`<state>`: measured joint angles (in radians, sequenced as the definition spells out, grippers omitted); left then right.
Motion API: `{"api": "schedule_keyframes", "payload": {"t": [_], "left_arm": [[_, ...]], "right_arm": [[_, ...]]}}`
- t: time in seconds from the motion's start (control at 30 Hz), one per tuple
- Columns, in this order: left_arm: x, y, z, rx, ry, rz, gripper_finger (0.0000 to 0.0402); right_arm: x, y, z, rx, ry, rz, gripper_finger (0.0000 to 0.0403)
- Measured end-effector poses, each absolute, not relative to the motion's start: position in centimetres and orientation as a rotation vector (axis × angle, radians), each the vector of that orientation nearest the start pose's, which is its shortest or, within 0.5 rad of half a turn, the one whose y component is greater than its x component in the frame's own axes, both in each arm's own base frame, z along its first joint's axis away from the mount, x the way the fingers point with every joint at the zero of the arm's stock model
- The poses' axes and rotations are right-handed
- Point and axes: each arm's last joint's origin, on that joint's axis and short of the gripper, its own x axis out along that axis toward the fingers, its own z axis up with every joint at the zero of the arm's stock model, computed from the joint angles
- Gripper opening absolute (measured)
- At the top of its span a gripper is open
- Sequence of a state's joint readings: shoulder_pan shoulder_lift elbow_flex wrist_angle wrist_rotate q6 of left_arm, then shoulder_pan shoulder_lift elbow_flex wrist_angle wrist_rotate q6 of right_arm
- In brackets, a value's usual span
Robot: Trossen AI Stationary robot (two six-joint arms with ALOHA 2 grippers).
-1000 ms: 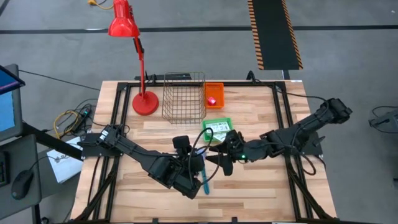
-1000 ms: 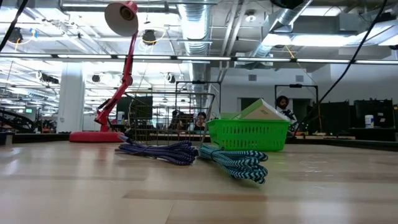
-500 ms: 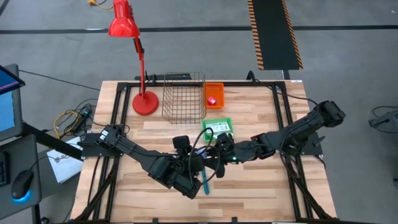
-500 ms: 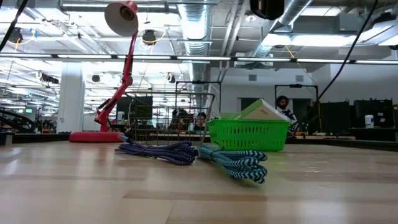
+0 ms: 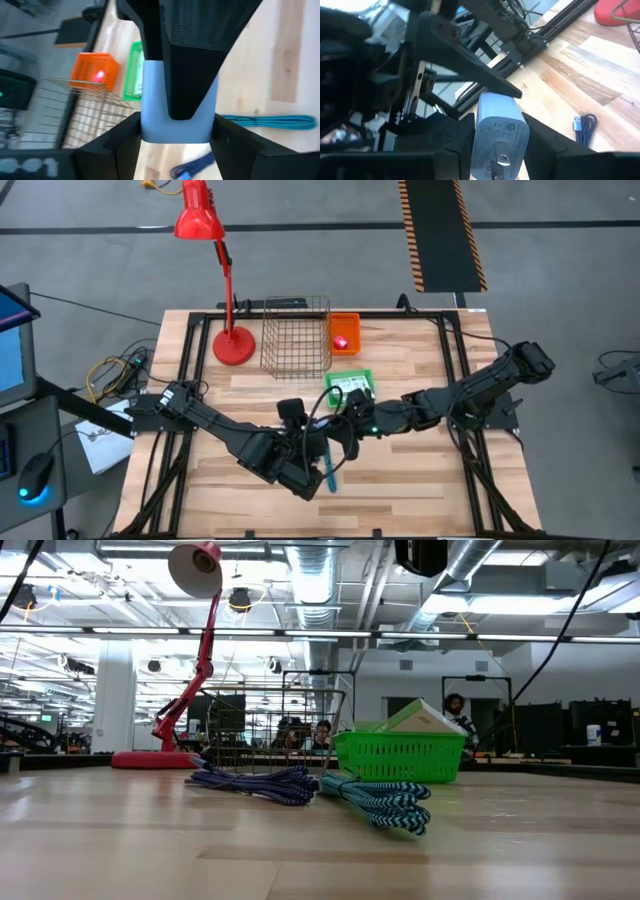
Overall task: Pick and place items into bin
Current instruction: Put the purple charger adapter into the orange bin
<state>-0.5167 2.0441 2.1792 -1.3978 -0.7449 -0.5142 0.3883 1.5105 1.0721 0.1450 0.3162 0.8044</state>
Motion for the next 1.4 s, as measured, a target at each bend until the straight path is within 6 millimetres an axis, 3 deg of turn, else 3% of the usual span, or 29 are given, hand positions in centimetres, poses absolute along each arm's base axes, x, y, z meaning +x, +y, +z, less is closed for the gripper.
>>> {"api": "schedule_keyframes", "payload": {"t": [0.23,0.4,0.67,0.83,1.13,1.4], "left_arm": [[36.2,-18.6,34.6,0.207,0.917,0.381,0.0232],[35.4,-18.9,36.1,0.184,0.938,0.330,0.0237],[31.6,-18.8,40.1,0.191,0.904,0.328,0.0236],[29.1,-18.2,42.7,0.149,0.816,0.343,0.0236],[27.9,-16.5,44.6,0.177,0.716,0.425,0.0237],[28.9,-14.3,44.7,0.316,0.747,0.460,0.0237]], "right_arm": [[31.9,12.5,28.9,0.637,0.310,0.002,0.0116],[31.5,13.1,29.2,0.637,0.309,0.020,0.0116],[30.4,14.7,29.2,0.618,0.289,-0.043,0.0115],[29.6,14.3,28.6,0.585,0.313,-0.216,0.0115],[29.5,10.2,27.3,0.564,0.372,-0.533,0.0115],[30.0,2.6,26.5,0.492,0.544,-0.689,0.0115]]}}
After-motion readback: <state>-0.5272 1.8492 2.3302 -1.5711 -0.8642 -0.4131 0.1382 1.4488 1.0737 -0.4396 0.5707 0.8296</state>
